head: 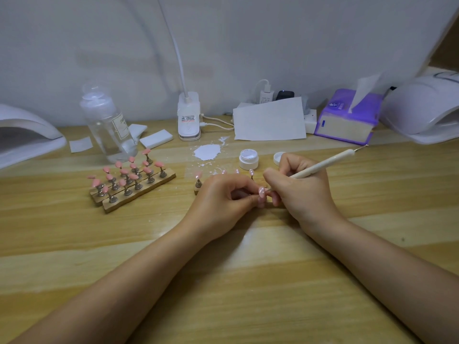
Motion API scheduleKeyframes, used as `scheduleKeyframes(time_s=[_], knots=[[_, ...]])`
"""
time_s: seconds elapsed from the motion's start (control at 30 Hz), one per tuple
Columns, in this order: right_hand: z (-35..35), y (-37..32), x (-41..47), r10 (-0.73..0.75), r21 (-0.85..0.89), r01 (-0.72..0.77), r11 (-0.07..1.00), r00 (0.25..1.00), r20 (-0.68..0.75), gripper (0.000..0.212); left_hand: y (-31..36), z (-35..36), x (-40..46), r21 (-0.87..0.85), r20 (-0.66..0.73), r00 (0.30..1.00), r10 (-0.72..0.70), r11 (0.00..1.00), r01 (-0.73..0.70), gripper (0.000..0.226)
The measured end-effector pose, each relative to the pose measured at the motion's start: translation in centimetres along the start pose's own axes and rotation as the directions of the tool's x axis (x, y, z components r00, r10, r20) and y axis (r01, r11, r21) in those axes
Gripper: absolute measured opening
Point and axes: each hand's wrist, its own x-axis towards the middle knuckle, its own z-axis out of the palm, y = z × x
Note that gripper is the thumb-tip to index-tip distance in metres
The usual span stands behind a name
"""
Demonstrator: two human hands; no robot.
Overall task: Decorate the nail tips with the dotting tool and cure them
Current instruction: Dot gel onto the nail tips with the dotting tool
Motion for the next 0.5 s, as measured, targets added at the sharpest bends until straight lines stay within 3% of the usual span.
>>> scheduleKeyframes(time_s=[0.5], knots=[[-0.12,0.13,-0.02,-0.003,-0.004,0.003,1.0,1.0,0.0,0.038,-0.09,0.02,-0.03,-0.009,-0.001,1.0,0.004,1.0,-0.004,0.016]])
